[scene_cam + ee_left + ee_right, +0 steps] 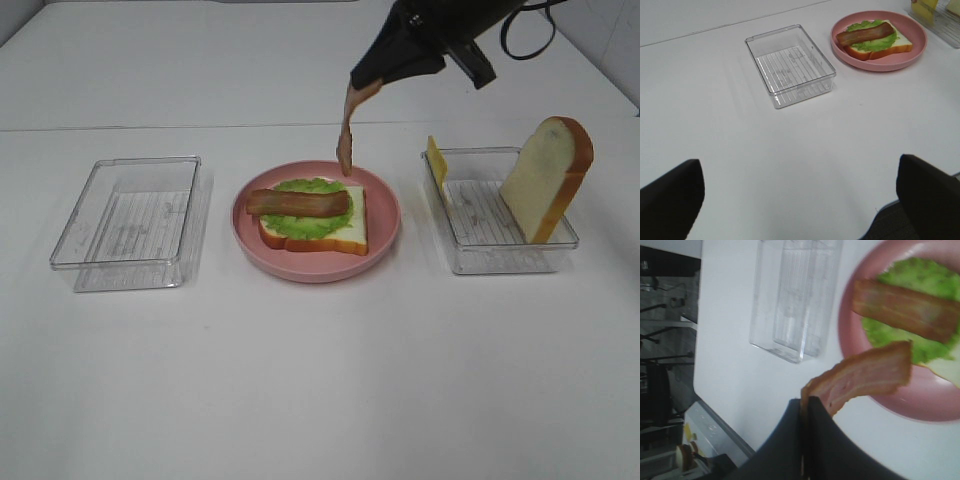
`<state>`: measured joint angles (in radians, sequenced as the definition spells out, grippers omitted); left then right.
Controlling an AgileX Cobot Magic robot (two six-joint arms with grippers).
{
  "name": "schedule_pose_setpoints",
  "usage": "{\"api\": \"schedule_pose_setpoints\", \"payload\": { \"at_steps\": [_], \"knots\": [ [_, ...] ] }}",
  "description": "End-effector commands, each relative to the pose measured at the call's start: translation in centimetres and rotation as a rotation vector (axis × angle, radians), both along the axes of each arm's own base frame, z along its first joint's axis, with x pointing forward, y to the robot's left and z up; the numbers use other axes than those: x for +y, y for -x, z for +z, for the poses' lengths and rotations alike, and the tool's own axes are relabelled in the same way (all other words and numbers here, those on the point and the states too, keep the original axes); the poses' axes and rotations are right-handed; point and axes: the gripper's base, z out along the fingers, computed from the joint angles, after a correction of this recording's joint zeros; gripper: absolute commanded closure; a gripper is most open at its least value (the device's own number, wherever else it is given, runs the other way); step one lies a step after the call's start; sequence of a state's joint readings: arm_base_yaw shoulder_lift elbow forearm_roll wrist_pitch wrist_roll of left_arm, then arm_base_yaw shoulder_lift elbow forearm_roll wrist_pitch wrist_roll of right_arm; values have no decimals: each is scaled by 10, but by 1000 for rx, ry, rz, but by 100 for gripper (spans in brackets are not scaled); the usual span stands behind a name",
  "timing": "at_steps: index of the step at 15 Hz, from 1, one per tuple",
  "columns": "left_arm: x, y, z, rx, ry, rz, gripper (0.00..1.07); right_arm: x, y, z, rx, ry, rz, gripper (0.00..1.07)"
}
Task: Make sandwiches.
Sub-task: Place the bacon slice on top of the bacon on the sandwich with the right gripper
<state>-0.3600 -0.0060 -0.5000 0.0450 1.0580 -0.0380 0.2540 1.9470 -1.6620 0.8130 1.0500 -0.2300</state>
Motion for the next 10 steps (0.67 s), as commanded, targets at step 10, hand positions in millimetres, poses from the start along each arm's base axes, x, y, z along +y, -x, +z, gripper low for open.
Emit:
{"api": "schedule_pose_setpoints", "payload": {
  "at_steps": [10],
  "knots": [
    [0,1,0,-14,10,-2,7,64,-32,-102,96,-154,-117,107]
  ]
}}
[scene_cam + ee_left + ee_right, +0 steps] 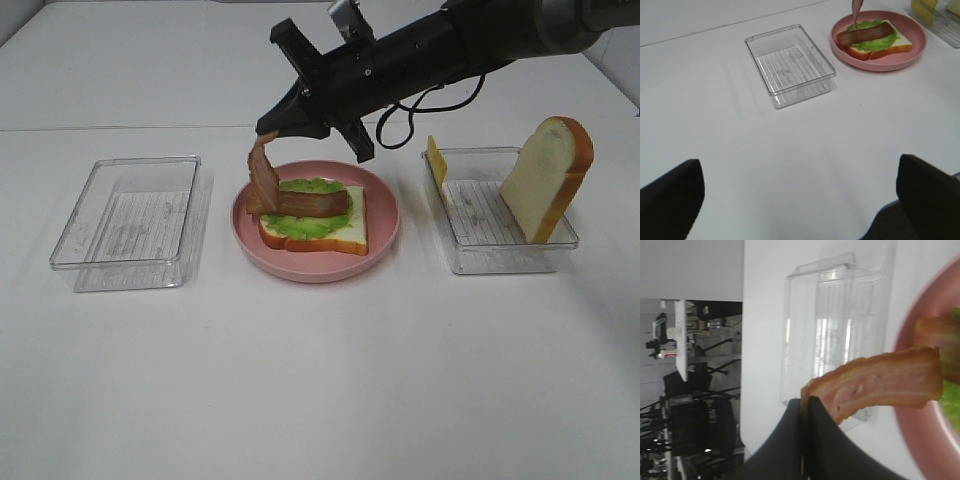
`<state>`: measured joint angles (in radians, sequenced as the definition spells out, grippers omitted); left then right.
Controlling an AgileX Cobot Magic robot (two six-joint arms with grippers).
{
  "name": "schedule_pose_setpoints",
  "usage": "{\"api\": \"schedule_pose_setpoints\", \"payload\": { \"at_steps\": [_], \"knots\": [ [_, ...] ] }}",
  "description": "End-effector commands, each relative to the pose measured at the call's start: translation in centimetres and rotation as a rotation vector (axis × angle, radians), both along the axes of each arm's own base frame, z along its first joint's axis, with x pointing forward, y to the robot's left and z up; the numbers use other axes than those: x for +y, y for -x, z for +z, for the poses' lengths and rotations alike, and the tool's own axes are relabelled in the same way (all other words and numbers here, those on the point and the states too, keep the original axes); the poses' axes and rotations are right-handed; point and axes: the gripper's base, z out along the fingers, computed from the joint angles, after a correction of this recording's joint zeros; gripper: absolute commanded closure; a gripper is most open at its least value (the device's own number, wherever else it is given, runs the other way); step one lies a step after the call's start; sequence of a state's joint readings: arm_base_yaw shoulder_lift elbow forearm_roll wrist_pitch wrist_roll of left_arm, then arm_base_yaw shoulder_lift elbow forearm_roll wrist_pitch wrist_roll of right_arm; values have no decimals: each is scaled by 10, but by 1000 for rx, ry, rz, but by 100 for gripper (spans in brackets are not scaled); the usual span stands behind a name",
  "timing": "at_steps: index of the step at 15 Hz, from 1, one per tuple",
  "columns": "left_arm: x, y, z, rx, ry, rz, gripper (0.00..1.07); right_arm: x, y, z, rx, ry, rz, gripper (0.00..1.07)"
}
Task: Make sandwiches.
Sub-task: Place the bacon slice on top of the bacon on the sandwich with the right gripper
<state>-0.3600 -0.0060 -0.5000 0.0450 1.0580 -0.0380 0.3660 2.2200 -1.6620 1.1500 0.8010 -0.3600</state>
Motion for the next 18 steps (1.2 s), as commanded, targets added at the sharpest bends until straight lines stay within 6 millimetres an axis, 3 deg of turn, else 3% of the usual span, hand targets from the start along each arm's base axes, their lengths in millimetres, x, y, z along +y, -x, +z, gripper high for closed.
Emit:
{"api": "schedule_pose_setpoints", "payload": {
  "at_steps": [1,6,11,13,16,18],
  "knots": [
    [0,1,0,-14,10,-2,7,-6,-1,-4,13,79,-11,107],
    [0,1,0,-14,10,-2,7,-21,2,-15,58,307,-33,107],
    [0,1,0,-14,10,-2,7,-34,6,-11,85,468,-48,105],
    [0,1,0,-14,10,-2,7,-33,7,-11,95,457,-47,88],
    [0,1,0,-14,10,-2,7,-33,8,-11,100,459,-40,47],
    [0,1,0,-14,10,-2,7,-34,10,-4,84,465,-29,41]
  ]
}}
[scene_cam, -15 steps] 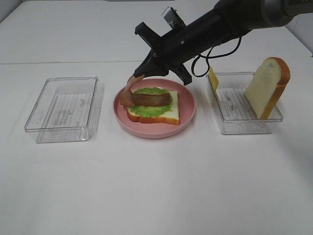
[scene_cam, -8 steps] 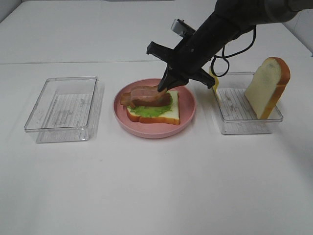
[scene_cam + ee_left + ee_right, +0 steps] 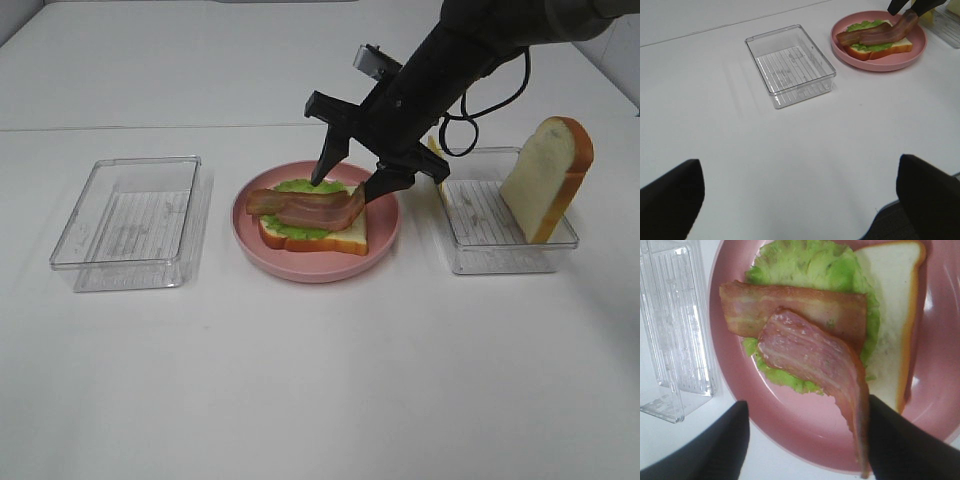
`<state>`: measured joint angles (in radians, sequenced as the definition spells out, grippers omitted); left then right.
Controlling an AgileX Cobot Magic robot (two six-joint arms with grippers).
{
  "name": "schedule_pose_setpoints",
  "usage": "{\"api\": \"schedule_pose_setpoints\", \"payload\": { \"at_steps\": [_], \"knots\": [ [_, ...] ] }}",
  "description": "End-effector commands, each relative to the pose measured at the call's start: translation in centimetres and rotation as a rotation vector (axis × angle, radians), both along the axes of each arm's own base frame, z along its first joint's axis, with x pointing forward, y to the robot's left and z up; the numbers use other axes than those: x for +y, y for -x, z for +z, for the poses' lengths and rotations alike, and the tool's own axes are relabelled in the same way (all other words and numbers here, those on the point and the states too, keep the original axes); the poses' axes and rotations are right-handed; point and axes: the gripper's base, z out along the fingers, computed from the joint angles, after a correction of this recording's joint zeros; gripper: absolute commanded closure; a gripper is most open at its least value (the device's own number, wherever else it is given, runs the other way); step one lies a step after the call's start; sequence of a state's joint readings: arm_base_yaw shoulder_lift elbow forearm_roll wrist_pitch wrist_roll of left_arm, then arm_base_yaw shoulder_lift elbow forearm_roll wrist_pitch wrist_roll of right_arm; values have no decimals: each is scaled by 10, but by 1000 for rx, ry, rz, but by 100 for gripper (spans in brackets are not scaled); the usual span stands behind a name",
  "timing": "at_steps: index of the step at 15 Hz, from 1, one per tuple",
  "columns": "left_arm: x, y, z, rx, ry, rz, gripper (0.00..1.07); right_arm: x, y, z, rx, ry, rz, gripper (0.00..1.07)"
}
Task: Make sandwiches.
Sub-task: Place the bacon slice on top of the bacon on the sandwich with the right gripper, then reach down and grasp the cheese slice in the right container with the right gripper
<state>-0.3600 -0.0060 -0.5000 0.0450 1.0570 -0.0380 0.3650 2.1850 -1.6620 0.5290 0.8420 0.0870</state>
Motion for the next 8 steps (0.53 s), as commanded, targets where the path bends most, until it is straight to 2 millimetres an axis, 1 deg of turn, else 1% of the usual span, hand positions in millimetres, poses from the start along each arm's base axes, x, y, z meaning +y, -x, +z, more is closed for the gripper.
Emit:
{"api": "schedule_pose_setpoints", "payload": {
  "at_steps": [1,5,8],
  "knots": [
    [0,1,0,-13,10,-2,7,-2,3,19,-33,5,20,41],
    [0,1,0,-13,10,-2,7,-11,11,52,-98,53,55,41],
    [0,1,0,-13,10,-2,7,-35,10,75,-130,105,33,42]
  ]
}}
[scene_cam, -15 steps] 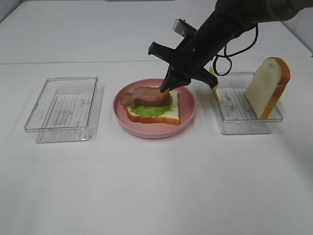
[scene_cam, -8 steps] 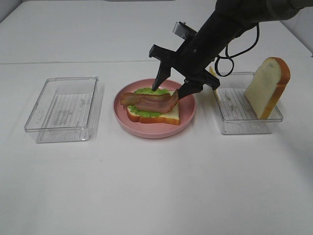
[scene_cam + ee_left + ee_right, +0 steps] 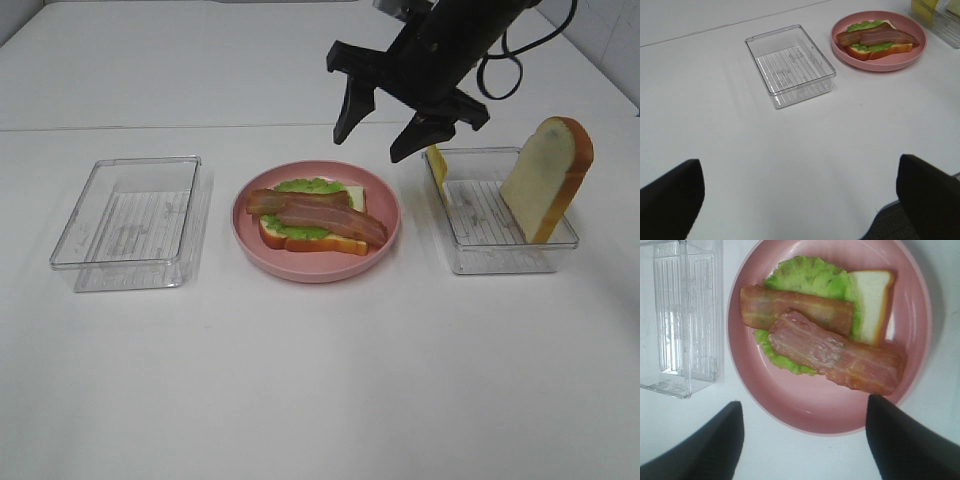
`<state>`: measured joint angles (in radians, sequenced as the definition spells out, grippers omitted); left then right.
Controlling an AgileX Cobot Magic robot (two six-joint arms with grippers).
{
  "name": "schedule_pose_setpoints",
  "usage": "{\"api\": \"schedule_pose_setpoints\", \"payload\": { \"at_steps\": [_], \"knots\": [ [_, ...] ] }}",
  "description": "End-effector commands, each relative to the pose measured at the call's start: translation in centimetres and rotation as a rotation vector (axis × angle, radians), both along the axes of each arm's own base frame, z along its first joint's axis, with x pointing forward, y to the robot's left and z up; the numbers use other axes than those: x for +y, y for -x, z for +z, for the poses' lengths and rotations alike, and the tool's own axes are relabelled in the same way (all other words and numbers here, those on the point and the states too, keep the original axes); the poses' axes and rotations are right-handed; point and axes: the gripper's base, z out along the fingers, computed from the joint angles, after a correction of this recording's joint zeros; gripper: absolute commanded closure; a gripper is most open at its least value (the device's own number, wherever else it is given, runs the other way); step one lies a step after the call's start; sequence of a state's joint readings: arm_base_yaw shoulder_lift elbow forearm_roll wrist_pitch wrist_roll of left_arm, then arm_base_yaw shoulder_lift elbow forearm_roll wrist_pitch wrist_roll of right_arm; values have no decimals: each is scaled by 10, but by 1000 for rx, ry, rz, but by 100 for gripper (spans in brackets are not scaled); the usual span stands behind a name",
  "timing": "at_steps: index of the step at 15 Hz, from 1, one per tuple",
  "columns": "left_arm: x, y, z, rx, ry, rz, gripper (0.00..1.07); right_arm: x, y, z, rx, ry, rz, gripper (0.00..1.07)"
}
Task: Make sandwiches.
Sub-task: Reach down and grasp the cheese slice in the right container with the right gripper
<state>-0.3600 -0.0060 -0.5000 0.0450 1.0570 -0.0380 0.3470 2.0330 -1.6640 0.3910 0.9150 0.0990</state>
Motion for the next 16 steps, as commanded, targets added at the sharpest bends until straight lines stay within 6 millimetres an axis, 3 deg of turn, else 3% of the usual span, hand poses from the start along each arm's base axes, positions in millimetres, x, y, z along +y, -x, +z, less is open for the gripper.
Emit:
{"api": "schedule_pose_setpoints", "payload": {
  "at_steps": [1,4,6,16],
  "knots": [
    [0,1,0,-13,10,-2,7,-25,-5,18,-7,30,-32,42],
    [0,1,0,-13,10,-2,7,-52,-18,30,-40,39,-85,42],
    [0,1,0,-13,10,-2,7,-62,-25,25,-82,103,-95,42],
    [0,1,0,-13,10,-2,7,-66,-57,-48,-120,234,-38,43]
  ]
}}
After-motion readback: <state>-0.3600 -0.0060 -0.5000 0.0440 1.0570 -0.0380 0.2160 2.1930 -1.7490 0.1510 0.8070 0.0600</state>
